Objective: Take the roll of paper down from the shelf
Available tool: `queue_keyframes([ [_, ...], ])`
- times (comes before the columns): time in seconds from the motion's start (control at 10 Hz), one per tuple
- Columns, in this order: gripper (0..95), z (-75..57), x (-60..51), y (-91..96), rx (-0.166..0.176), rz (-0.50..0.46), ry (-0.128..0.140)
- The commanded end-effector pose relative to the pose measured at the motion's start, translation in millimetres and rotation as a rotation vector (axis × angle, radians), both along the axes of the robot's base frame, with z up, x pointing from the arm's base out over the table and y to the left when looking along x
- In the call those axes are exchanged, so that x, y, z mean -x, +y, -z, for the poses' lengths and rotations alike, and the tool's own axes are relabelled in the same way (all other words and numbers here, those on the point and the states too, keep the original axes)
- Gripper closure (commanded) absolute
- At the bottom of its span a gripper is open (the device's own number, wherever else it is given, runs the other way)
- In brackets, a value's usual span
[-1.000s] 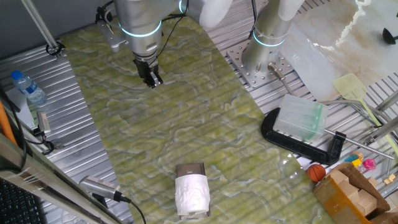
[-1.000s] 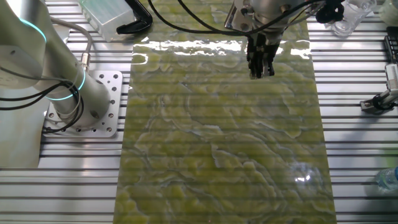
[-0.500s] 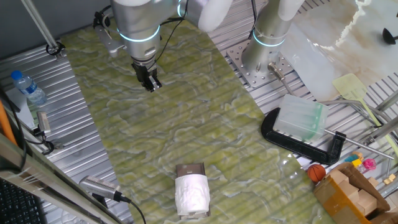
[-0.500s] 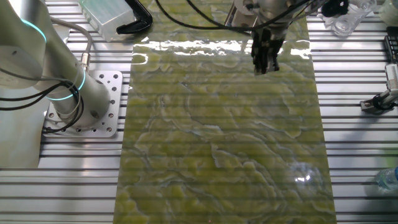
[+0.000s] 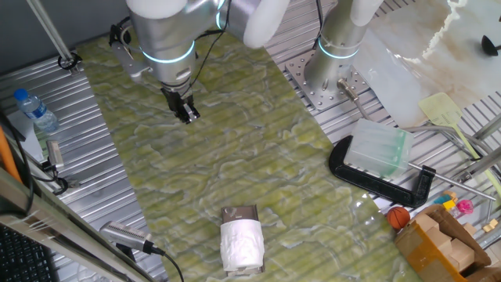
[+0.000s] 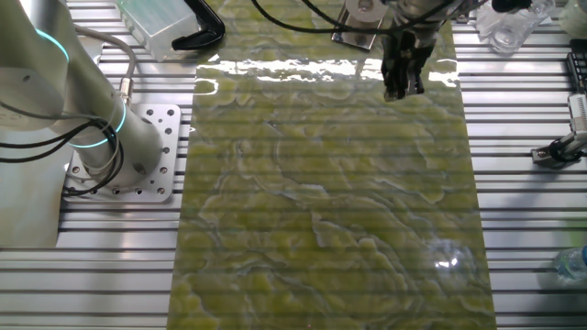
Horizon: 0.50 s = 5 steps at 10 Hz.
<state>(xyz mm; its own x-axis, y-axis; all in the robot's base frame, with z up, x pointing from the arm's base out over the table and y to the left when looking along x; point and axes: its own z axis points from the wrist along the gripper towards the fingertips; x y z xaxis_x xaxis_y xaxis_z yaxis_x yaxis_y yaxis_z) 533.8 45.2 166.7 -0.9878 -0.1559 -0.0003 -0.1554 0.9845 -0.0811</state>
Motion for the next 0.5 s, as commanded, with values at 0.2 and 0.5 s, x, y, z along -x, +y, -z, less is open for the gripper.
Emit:
queue_keyframes([
  [0.2, 95.0, 2.4, -10.3, 25.9, -0.001, -0.055, -0.004],
  [0.5, 95.0, 1.4, -21.9, 66.1, -0.001, -0.155, 0.008],
])
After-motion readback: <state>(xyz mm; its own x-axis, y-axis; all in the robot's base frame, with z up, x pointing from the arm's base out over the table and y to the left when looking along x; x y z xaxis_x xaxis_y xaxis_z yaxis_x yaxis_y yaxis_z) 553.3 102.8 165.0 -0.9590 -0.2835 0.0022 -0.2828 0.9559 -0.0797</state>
